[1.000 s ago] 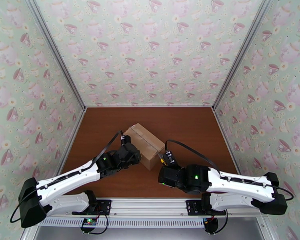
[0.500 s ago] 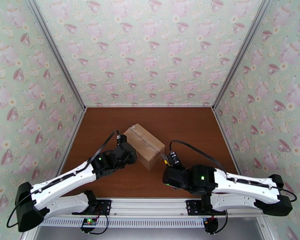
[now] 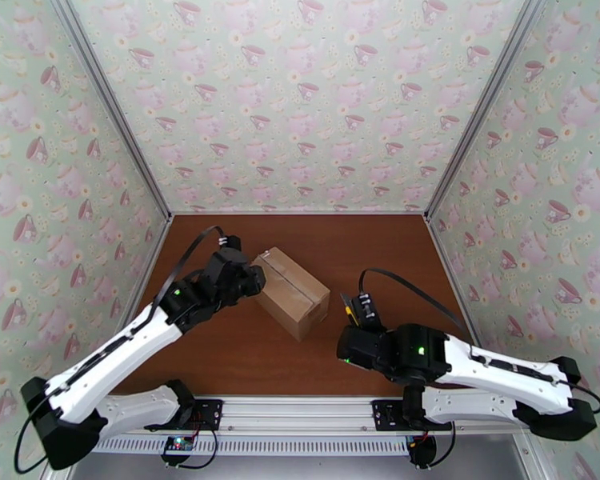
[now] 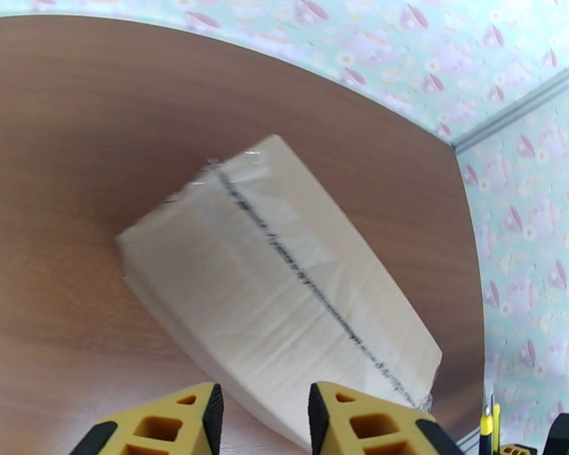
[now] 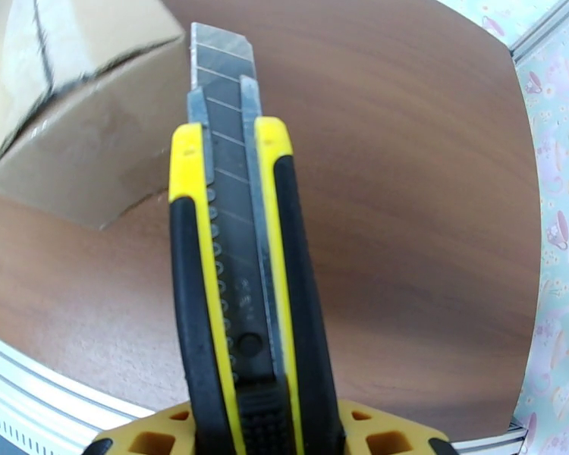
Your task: Unpack the express box
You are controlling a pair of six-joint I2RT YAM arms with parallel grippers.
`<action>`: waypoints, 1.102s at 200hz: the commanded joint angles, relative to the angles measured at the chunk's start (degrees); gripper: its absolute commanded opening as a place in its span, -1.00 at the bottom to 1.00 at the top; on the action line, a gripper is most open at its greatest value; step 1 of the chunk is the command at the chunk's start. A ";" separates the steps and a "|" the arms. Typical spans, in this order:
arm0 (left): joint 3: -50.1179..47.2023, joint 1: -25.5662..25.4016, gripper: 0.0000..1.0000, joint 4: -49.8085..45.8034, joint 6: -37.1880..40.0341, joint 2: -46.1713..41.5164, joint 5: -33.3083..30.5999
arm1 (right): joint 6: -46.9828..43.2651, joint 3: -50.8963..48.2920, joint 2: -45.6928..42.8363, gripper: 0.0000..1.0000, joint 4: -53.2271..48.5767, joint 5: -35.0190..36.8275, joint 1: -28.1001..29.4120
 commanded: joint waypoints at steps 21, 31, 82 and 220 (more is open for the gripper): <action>5.50 0.56 -0.19 3.20 2.85 4.98 8.25 | -10.46 4.27 -1.22 -1.00 7.99 2.51 -3.81; 6.67 0.59 -0.13 3.23 3.20 5.69 10.05 | -12.96 4.96 -0.86 -1.00 9.60 2.51 -4.94; 9.00 0.53 0.39 5.38 2.28 6.40 19.71 | -22.82 7.94 2.32 -1.00 17.63 -0.92 -11.35; 6.87 0.85 0.23 19.69 -4.85 7.20 32.73 | -31.77 19.32 15.82 -1.00 28.24 -7.22 -13.71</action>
